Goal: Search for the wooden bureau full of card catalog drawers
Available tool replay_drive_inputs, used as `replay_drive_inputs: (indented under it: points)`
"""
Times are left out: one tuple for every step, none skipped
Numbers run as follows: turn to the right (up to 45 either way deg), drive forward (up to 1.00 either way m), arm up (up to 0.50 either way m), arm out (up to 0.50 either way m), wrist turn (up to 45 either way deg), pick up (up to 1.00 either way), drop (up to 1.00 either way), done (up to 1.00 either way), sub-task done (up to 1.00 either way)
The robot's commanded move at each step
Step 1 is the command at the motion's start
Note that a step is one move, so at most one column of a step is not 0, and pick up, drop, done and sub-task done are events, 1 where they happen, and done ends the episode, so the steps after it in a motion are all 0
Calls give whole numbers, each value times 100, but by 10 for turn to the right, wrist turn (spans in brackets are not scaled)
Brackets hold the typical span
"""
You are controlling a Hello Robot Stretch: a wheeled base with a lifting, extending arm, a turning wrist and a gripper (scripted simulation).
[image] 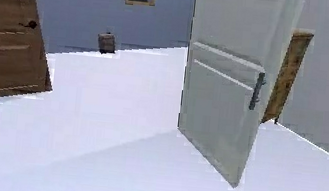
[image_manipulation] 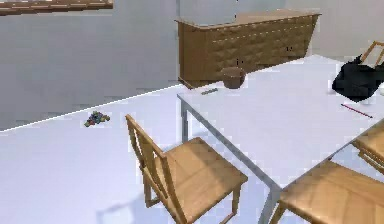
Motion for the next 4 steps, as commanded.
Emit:
replay_drive_inputs:
  points:
    - [30, 0, 0, 0, 0, 0, 0, 0, 0]
    - [-450, 0, 0, 0, 0, 0, 0, 0, 0]
    - [-330, 0, 0, 0, 0, 0, 0, 0, 0]
    - [0, 20, 0, 0, 0, 0, 0, 0, 0]
